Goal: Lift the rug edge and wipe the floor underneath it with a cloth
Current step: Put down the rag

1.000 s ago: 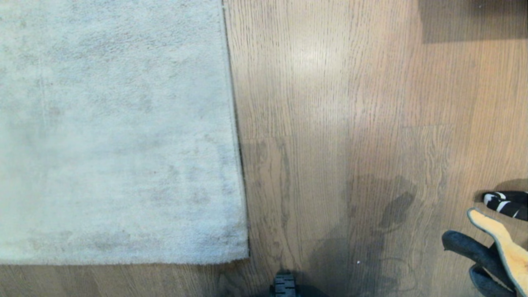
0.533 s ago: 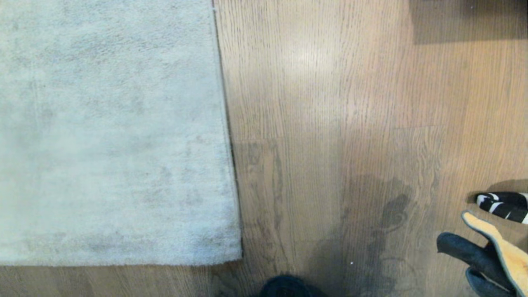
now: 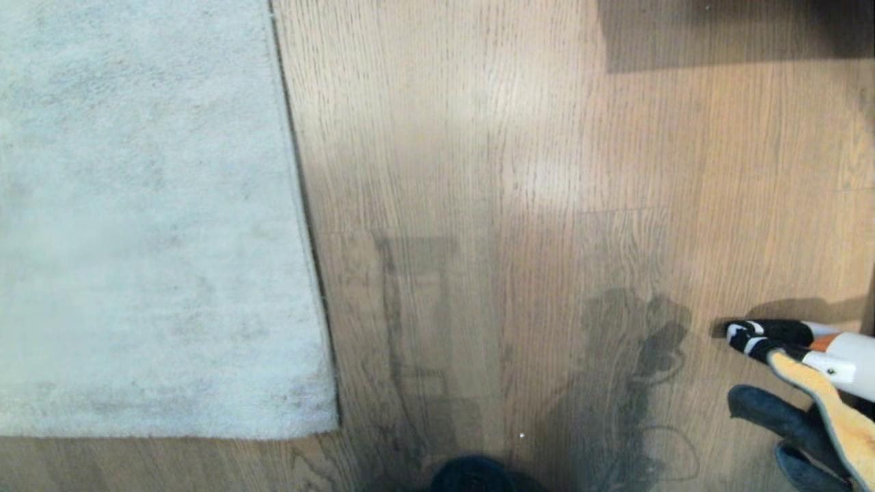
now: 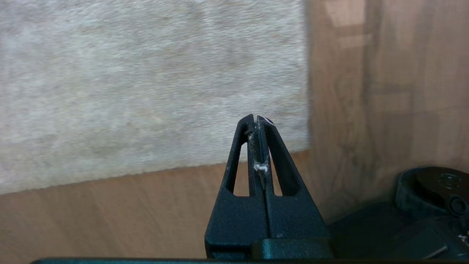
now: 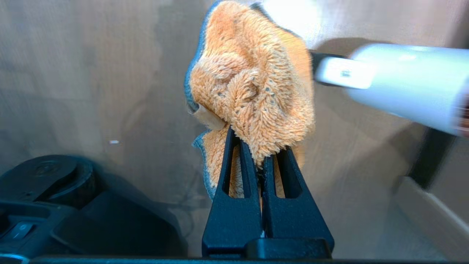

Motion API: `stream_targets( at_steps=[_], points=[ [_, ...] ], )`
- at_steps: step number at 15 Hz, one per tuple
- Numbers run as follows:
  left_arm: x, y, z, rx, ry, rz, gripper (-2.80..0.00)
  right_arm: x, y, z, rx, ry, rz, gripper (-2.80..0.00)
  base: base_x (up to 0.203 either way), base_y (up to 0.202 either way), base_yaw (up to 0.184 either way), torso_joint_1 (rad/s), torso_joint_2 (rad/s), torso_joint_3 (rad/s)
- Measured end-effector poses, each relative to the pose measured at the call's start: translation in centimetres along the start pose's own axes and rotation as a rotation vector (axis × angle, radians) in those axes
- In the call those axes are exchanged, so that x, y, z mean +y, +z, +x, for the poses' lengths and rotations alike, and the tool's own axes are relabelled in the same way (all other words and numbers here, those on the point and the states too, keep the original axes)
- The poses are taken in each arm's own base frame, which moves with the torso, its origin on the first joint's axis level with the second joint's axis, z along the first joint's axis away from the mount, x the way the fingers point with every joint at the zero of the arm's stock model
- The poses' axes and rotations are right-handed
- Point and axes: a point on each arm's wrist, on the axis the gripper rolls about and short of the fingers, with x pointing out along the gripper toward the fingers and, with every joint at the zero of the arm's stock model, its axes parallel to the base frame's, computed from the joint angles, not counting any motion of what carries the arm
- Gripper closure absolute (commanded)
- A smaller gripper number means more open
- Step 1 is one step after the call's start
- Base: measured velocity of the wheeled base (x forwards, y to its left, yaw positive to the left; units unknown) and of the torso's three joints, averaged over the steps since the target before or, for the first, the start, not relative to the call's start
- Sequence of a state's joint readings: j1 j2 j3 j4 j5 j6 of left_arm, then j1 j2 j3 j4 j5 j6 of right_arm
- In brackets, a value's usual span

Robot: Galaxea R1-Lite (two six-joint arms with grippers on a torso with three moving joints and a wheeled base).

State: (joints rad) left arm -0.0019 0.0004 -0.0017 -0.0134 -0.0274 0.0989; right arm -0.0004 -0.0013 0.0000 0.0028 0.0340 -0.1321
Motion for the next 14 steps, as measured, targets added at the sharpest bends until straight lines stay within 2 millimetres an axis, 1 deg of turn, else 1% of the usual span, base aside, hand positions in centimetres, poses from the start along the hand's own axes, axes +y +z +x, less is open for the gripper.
stream_targets(
  at_steps=[3,5,14],
  points=[
    [0.0,0.0,0.0,0.0,0.0,0.001,0.0,0.0,0.0,0.0,0.0,0.001,0.0,0.0,0.0,-0.192,0.002,0.002,0.0,0.004],
    [0.0,0.0,0.0,0.0,0.001,0.001,0.0,0.0,0.0,0.0,0.0,0.001,0.0,0.0,0.0,-0.115,-0.002,0.002,0.0,0.004],
    [0.0,0.0,0.0,0.0,0.0,0.0,0.0,0.0,0.0,0.0,0.0,0.001,-0.001,0.0,0.0,0.0,0.0,0.0,0.0,0.0]
  ],
)
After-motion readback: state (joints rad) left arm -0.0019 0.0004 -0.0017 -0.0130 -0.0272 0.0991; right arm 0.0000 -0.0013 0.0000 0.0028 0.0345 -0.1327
